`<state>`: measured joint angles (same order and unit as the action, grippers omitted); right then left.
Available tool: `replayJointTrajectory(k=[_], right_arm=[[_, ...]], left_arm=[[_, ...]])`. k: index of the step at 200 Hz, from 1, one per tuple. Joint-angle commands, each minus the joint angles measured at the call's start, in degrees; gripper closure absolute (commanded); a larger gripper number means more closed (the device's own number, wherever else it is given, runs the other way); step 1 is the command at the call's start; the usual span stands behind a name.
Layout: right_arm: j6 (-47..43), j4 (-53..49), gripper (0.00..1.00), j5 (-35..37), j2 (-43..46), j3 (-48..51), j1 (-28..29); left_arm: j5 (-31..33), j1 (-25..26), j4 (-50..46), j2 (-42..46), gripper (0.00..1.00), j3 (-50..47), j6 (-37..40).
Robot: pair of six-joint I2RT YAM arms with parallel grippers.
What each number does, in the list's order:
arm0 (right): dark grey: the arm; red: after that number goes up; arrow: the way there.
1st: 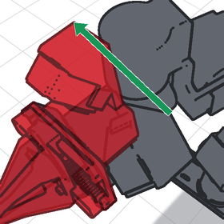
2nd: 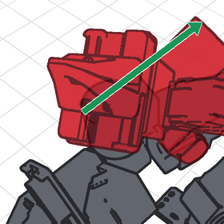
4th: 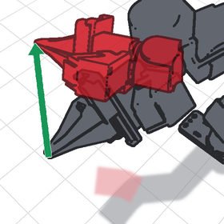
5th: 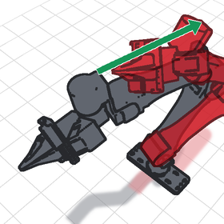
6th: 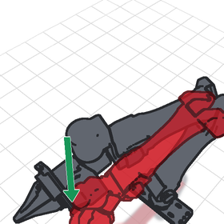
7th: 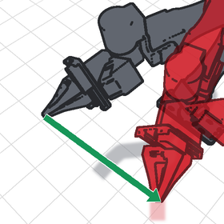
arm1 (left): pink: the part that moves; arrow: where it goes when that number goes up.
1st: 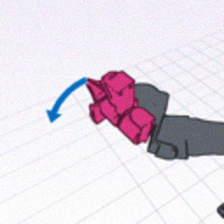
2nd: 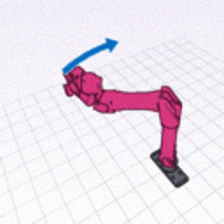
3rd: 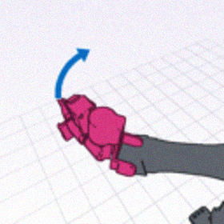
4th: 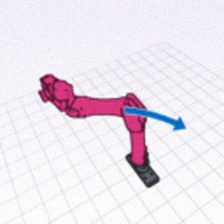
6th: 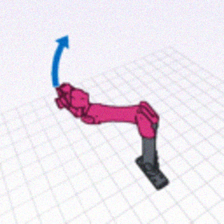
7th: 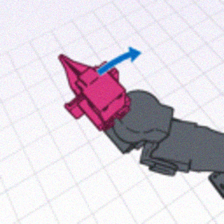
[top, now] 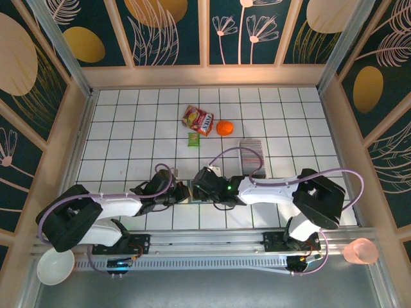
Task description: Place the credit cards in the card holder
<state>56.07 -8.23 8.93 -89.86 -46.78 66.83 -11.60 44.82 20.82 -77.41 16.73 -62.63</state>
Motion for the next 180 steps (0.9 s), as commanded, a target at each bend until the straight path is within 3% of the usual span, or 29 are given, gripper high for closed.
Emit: replayJointTrajectory(k=[1, 60, 139, 158, 180], right_arm=[[0.0, 0.9, 0.57, 0.5, 1.6, -1.5, 0.7], [-0.1, 4.9, 0.57, -2.0, 0.4, -1.0, 0.6], [-1.7, 11.6, 0.55, -6.1, -2.8, -2.0, 0.6], [-1.2, 10.5, 0.55, -4.1, -1.8, -1.9, 1.0], [0.1, 3.8, 0.55, 2.9, 1.8, -1.3, 2.5]], left_arm=[[0.1, 0.3, 0.9, 0.3, 1.0, -0.8, -0.6], [4.0, 0.4, -0.8, 4.0, 1.0, -1.7, -1.8], [15.7, 0.3, -10.1, 17.3, 0.97, -5.3, -6.4], [17.1, 0.3, -12.2, 21.5, 0.96, -6.1, -6.4], [16.7, 0.3, -12.6, 24.2, 0.9, -6.3, -5.0]])
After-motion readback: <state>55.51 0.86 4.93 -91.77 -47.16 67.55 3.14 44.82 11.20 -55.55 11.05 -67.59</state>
